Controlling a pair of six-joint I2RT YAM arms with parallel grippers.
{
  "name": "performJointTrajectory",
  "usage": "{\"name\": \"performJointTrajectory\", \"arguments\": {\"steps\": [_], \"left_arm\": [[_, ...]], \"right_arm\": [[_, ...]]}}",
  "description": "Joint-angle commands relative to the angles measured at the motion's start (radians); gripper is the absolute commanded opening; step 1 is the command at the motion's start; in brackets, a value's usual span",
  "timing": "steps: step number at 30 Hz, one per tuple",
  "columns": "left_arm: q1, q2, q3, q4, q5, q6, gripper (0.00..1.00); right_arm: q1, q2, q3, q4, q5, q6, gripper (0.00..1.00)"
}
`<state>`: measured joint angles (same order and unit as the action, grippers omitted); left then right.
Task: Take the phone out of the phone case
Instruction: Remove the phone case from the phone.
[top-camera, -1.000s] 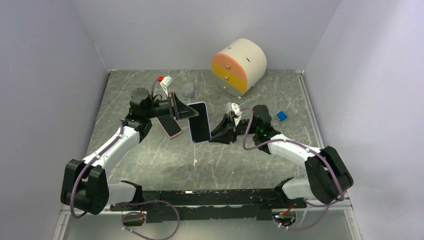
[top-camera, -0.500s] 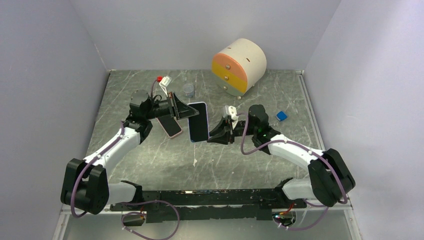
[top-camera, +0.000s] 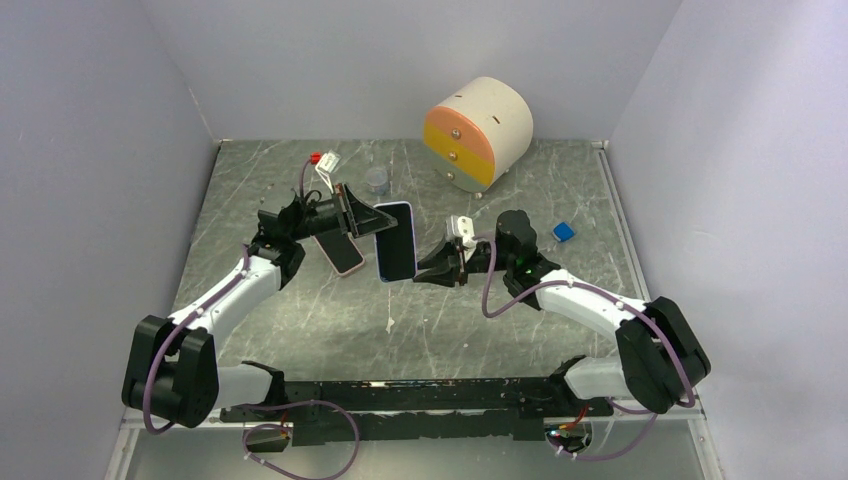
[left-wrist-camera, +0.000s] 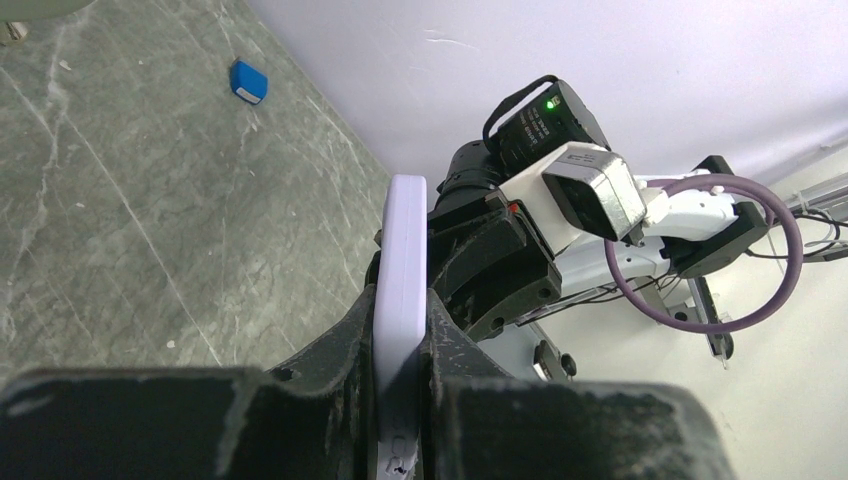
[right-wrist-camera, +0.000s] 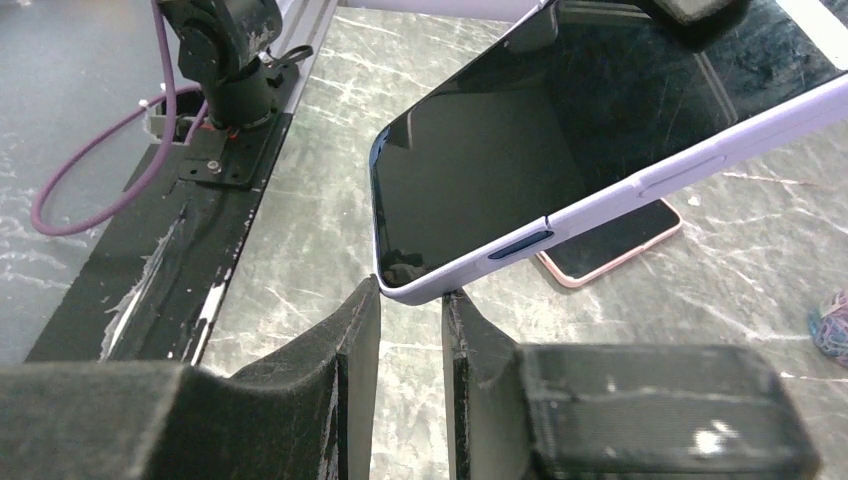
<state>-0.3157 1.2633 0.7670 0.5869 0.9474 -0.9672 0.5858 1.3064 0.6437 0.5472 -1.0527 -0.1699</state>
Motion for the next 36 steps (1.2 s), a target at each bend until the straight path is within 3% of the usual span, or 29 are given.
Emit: {"name": "performJointTrajectory", "arguments": {"steps": [1,10,19,25,29,36], "left_arm": [[-0.026,-0.021,0.012,0.033,0.03,-0.124,0.02],[-0.026,-0.015,0.009,0.049,0.036,-0.133,0.03],[-0.026,-0.037,0.004,0.017,0.021,-0.089,0.02],[-0.026,-0.082,0.006,-0.111,-0.039,0.053,0.02],[-0.025,-0.091,0.003,-0.099,-0.041,0.065,0.03],[-0.026,-0.13,0.028,-0.217,-0.079,0.146,0.03]], "right_arm": [[0.017,-0.016,0.044,0.098,0.044,-0.174,0.0],[0.019,-0.008,0.086,0.02,0.058,-0.264,0.0],[0.02,0.018,0.081,0.081,0.111,-0.176,0.0],[0.02,-0.001,0.034,0.114,0.07,-0.037,0.37],[0.02,-0.014,-0.018,0.193,0.058,0.03,0.45],[0.02,-0.007,0.009,0.176,-0.01,0.079,0.47]]}}
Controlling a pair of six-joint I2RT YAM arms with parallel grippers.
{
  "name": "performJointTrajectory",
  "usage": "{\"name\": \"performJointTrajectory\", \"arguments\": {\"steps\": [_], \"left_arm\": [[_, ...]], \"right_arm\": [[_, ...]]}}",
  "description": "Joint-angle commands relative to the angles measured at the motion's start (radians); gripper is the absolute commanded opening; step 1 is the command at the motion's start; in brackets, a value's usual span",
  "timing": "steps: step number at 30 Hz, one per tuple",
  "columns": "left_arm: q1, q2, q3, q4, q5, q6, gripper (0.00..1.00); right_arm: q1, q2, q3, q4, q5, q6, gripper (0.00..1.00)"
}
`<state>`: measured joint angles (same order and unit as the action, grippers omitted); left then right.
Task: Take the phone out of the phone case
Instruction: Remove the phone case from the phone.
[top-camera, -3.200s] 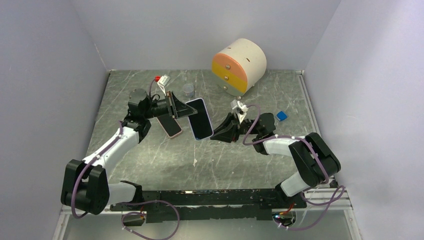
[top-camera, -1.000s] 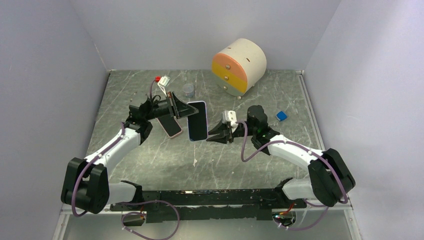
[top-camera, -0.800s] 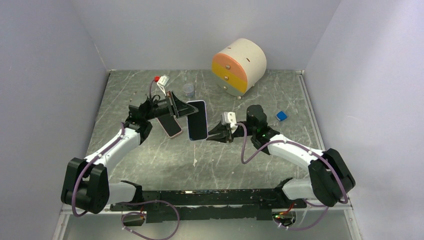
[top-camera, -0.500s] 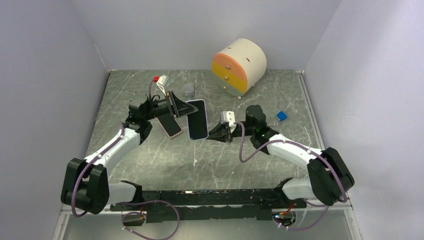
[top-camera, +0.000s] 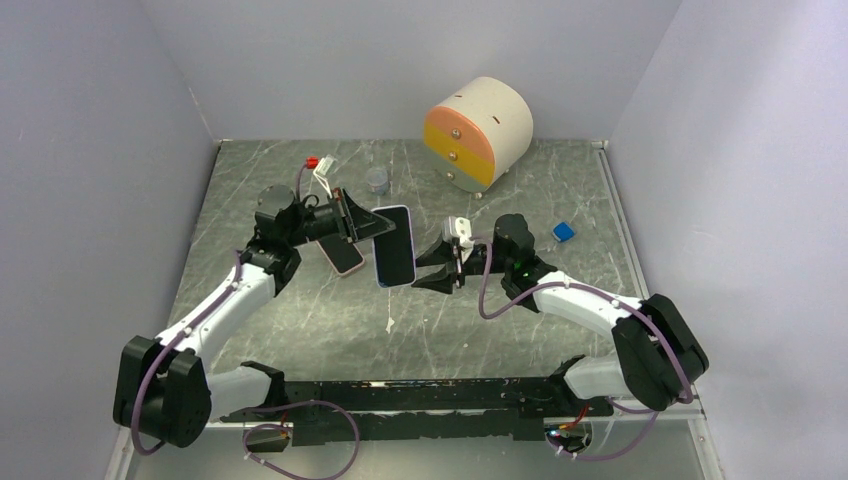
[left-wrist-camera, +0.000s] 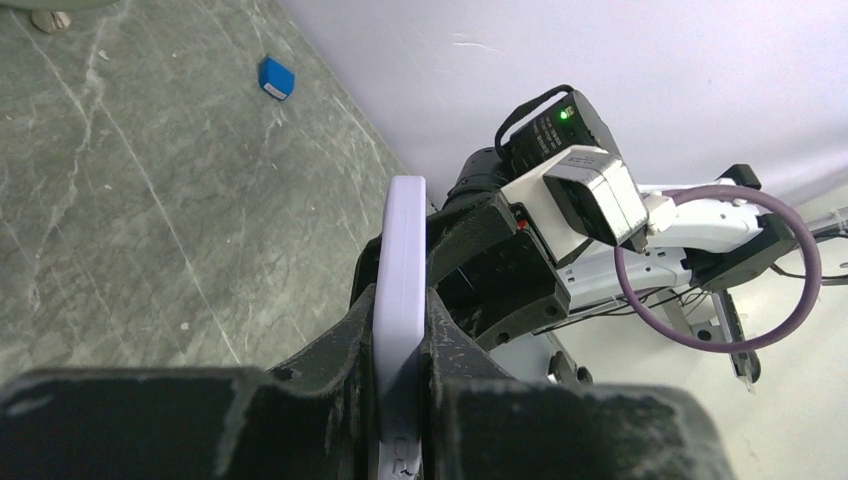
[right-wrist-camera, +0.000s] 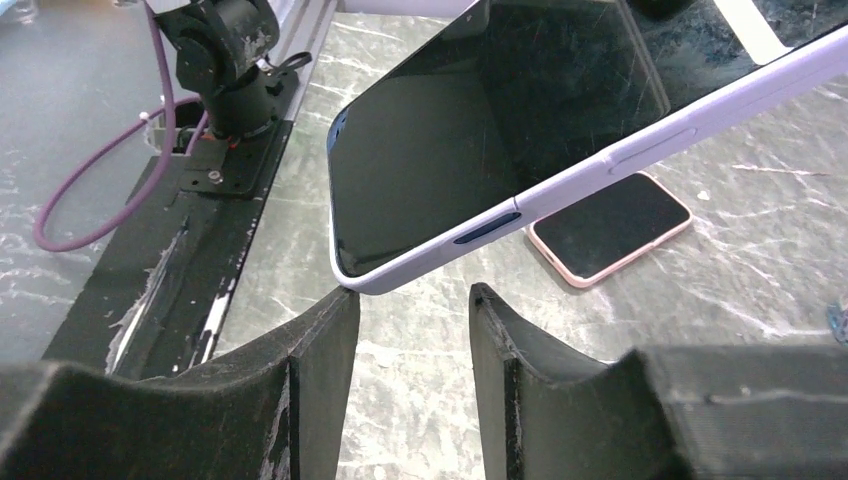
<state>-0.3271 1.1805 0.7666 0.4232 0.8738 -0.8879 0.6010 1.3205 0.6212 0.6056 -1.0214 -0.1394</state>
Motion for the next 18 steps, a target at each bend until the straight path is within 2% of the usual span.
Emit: {"name": "performJointTrajectory", "arguments": {"steps": [1,4,8,15,18], "left_arm": [[-0.013,-0.057,0.032,-0.067,-0.016,0.077,0.03],[-0.014,-0.067,0.035,-0.095,-0.039,0.095,0.02],[-0.015,-0.059,0.019,-0.041,-0.039,0.069,0.02],[-0.015,-0.052,-0.002,0.028,-0.021,0.032,0.02],[-0.015,-0.055,-0.005,0.04,-0.016,0.021,0.03]], "right_arm": [[0.004,-0.022,0.033,0.115,-0.049,0.05,0.48],[0.004,-0.03,0.035,0.096,-0.071,0.045,0.49],[0.005,-0.036,0.04,0.071,-0.082,0.029,0.51],[0.004,-0.007,0.044,0.172,-0.084,0.12,0.51],[0.006,0.006,0.033,0.218,-0.073,0.137,0.48]]}}
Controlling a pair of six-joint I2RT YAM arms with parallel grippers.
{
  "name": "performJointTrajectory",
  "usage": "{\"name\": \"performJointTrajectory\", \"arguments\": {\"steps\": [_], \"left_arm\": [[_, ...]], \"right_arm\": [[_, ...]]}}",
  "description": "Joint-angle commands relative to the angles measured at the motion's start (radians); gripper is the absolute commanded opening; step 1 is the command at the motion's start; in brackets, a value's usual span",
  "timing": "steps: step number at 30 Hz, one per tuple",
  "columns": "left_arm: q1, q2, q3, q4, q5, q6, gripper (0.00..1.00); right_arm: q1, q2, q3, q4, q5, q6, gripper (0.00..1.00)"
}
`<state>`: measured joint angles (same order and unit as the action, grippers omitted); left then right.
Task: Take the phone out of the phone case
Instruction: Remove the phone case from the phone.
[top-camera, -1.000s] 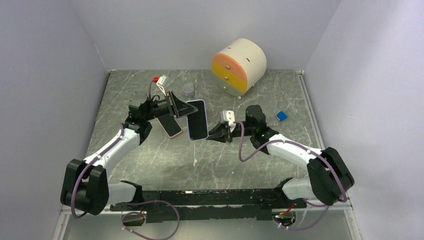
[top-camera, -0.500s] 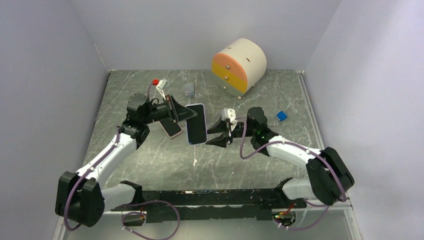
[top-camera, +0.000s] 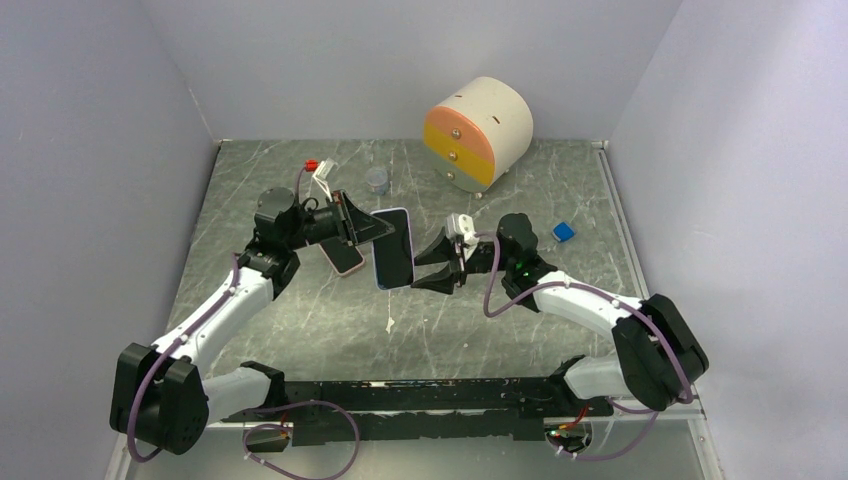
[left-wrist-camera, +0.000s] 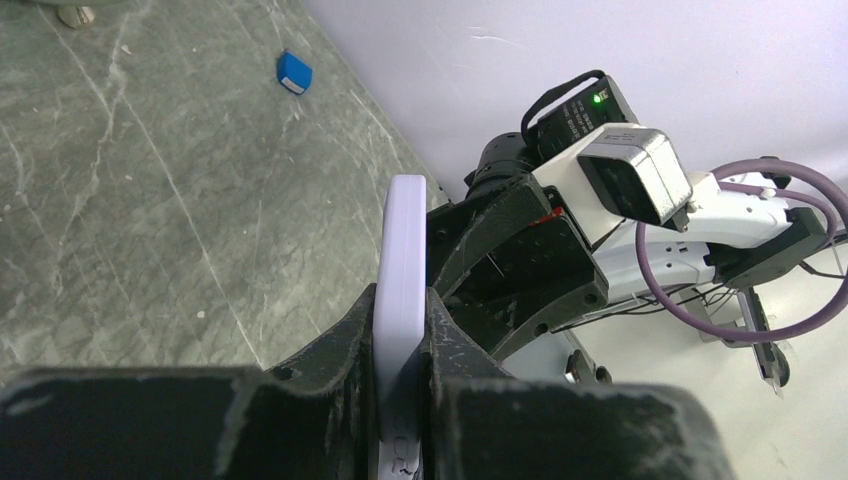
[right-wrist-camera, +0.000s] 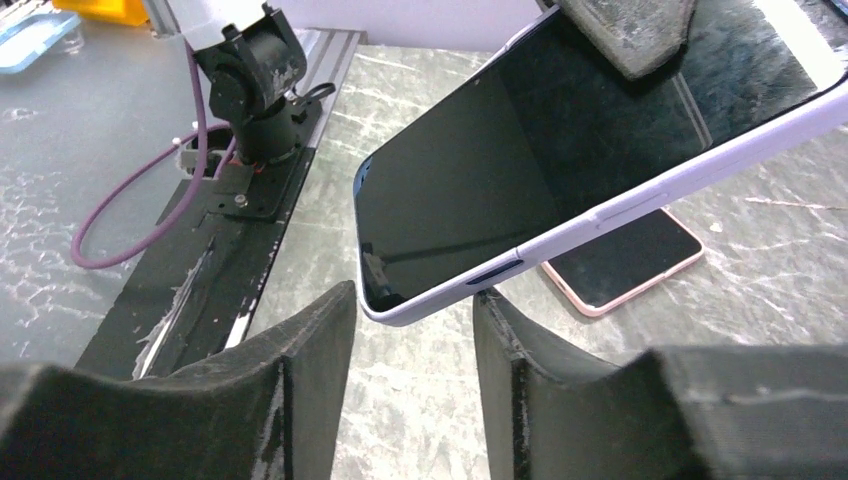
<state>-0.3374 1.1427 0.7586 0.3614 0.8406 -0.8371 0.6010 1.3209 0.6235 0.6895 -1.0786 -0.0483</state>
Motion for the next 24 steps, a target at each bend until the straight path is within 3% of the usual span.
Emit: {"name": "performJointTrajectory", "arguments": {"steps": [1,11,17,24], "left_arm": [[-0.004,-0.017,0.002,0.106,0.017,-0.035,0.03],[-0.003,0.014,-0.007,0.148,0.011,-0.124,0.02],[-0.003,0.031,-0.007,0.152,-0.018,-0.148,0.02],[-0.003,0.024,-0.038,0.265,-0.023,-0.18,0.03]], "right_arm": [[0.004,0.011,0.031,0.139,-0.015,0.047,0.46],[0.006,0.018,0.025,0.062,-0.027,-0.058,0.29],[0.006,0.019,0.03,0.006,-0.018,-0.108,0.33],[0.006,0.039,0.037,0.022,0.003,-0.071,0.41]]}}
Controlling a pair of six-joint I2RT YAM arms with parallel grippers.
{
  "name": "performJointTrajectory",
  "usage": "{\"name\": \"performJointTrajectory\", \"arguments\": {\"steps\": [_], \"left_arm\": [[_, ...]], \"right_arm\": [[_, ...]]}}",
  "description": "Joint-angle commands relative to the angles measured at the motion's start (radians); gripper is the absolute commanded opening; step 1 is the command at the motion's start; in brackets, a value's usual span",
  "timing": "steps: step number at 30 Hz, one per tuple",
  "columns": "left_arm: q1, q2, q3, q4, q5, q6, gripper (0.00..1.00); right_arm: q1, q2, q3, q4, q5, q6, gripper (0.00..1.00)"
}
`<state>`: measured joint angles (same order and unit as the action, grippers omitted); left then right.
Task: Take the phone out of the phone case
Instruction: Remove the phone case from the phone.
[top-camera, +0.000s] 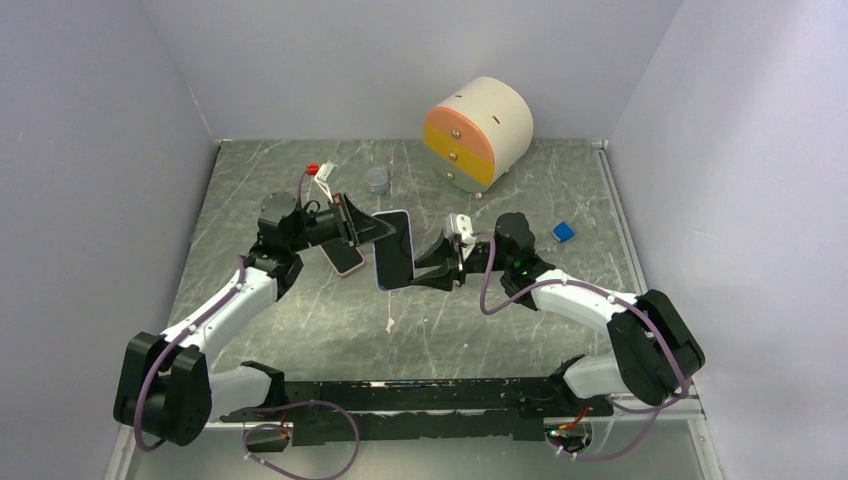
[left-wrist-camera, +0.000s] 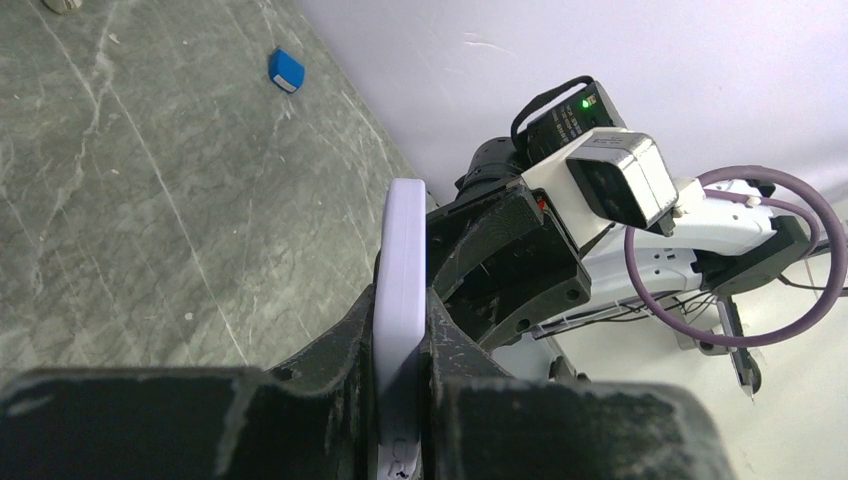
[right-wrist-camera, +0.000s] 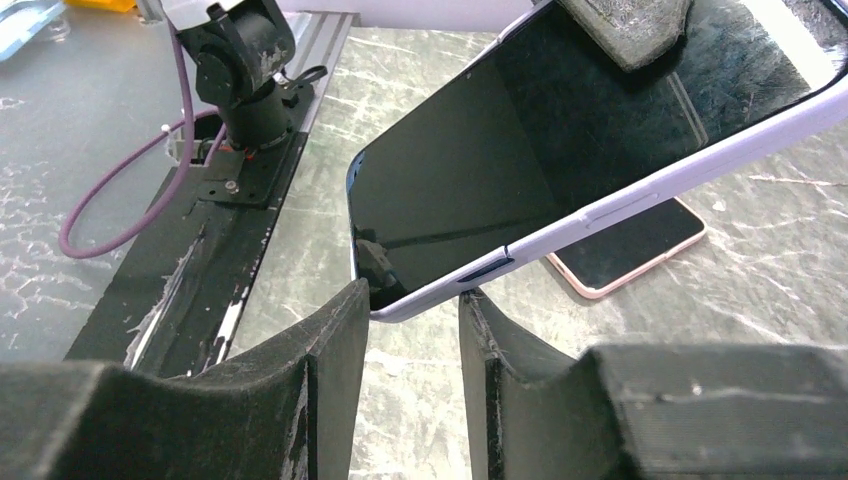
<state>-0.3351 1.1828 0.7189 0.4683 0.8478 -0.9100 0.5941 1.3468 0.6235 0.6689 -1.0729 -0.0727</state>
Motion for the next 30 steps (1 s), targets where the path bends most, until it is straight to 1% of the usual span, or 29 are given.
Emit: {"name": "performJointTrajectory", "arguments": {"steps": [1,11,21,27,30], "left_arm": [[-0.005,-0.018,-0.001,0.17,-0.029,-0.11,0.03],[-0.006,-0.032,-0.028,0.259,-0.027,-0.131,0.02],[-0.005,-0.082,-0.045,0.263,-0.05,-0.102,0.02],[-0.005,-0.104,-0.062,0.298,-0.055,-0.101,0.02],[-0.005,-0.112,-0.064,0.292,-0.058,-0.096,0.02]], "right_arm": [[0.012,0.015,0.038,0.041,0.002,-0.044,0.41],[0.013,0.031,0.059,0.016,0.024,-0.017,0.41],[0.012,0.04,0.073,-0.018,0.022,-0.012,0.45],[0.006,0.049,0.077,-0.003,0.022,0.022,0.45],[-0.003,0.047,0.072,0.011,0.009,0.039,0.43]]}}
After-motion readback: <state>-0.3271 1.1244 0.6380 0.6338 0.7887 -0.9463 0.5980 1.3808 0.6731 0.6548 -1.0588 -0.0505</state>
